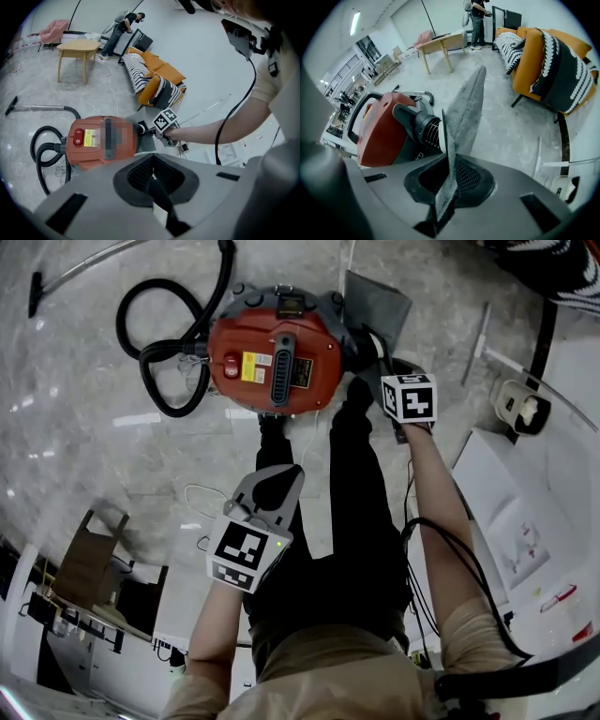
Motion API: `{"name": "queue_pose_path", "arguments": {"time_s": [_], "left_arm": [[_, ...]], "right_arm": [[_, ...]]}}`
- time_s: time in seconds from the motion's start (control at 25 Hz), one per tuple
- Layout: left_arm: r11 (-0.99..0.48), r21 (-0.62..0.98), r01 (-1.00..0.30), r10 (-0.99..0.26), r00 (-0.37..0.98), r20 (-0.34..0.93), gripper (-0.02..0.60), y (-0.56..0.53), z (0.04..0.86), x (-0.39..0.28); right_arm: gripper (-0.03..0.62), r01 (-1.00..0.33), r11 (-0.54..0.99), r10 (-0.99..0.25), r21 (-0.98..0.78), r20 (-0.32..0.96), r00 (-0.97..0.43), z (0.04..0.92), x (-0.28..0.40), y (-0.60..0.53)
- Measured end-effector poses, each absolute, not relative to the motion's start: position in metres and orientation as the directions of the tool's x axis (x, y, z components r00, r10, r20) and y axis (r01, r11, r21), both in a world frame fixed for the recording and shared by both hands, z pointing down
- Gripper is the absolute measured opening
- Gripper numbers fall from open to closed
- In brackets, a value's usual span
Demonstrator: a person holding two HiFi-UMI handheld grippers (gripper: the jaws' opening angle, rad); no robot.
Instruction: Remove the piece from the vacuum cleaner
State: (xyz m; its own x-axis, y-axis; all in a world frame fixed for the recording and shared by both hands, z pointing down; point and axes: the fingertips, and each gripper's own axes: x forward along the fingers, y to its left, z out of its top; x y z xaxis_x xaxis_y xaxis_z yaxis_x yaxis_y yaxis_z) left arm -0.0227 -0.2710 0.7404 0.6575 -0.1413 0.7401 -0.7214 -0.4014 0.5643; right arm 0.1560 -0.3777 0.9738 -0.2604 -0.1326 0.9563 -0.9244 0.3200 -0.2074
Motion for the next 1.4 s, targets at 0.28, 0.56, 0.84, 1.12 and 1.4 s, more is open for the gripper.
{"name": "queue_pose_path", "arguments": {"time_s": [0.28,0.56,0.84,1.12,1.4], "left_arm": [[-0.405,0.569,-0.716,-0.145,0.665,0.733,0.005,-0.267,0.738,-0.020],[-0.396,0.569,-0.721,-0.144,0.661,0.737,0.005,-0.263,0.742,-0.023],[-0.389,0.569,-0.725,-0.152,0.660,0.736,0.005,-0.261,0.741,-0.021],[-0.396,0.569,-0.721,-0.128,0.656,0.744,0.005,-0.258,0.749,-0.009],[-0.422,0.567,-0.707,-0.096,0.657,0.748,0.005,-0.261,0.751,0.000]], "right_arm": [[0.031,-0.921,0.327,-0.157,-0.210,0.949,-0.272,0.974,0.159,-0.378],[0.031,-0.913,0.349,-0.157,-0.208,0.948,-0.276,0.979,0.161,-0.381],[0.034,-0.906,0.387,-0.152,-0.170,0.958,-0.245,0.988,0.172,-0.384],[0.026,-0.923,0.372,-0.144,-0.098,0.976,-0.162,0.997,0.200,-0.385],[0.026,-0.955,0.264,-0.156,-0.138,0.971,-0.184,0.984,0.232,-0.393]]}}
